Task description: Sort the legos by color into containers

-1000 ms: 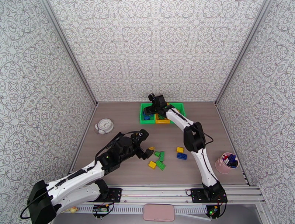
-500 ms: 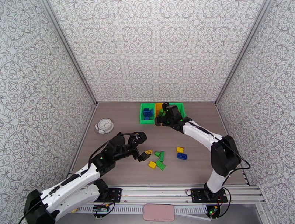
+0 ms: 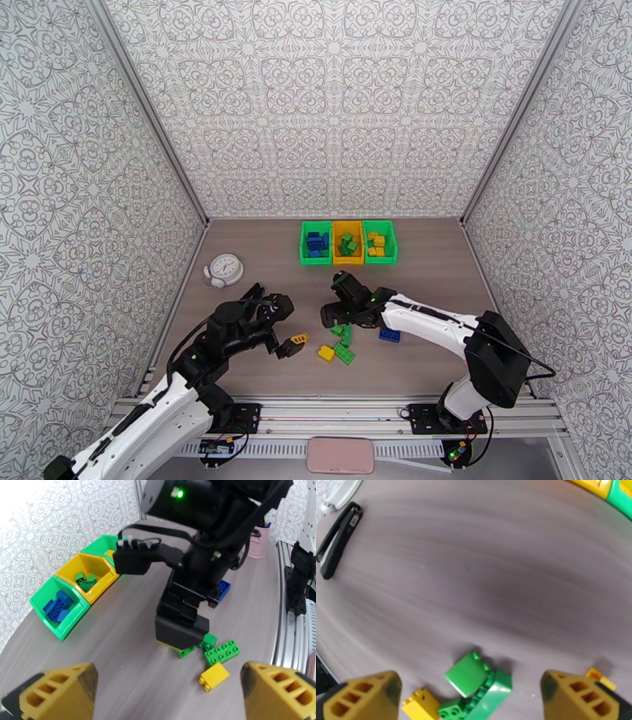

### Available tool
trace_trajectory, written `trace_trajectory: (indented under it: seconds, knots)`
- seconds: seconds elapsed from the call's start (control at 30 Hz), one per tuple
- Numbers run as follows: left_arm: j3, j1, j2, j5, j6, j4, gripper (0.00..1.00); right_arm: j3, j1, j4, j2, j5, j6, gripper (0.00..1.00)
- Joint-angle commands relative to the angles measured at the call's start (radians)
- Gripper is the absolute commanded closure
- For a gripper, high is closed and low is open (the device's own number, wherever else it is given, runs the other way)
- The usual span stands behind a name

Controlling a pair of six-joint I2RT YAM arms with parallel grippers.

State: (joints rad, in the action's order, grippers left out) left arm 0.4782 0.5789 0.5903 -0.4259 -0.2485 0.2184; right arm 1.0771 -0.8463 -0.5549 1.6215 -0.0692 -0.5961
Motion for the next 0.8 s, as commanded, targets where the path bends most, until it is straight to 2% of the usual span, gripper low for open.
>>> trace_trajectory:
  seconds: [0.0, 0.1, 0.23, 0.5, 0.77]
  knots:
    - [-0.024, -0.001, -0.076, -0.002, -0.018, 0.099, 0.0, 0.028, -0.003, -0.091, 0.057, 0.025, -0.057, 0.05]
    - [-0.042, 0.001, -0.129, 0.004, -0.007, 0.125, 0.0, 0.032, -0.003, -0.118, 0.076, 0.031, -0.064, 0.07]
    - [-0.091, 0.028, -0.159, -0.015, 0.032, 0.079, 0.0, 0.005, -0.004, -0.12, 0.075, 0.058, -0.059, 0.08]
    - [-0.165, 0.125, -0.166, 0.114, 0.11, -0.024, 0.0, -0.01, -0.003, -0.143, 0.061, 0.071, -0.034, 0.05]
    - [-0.188, 0.144, -0.156, 0.127, 0.107, -0.047, 0.0, -0.059, -0.004, -0.143, 0.043, 0.065, -0.027, 0.04]
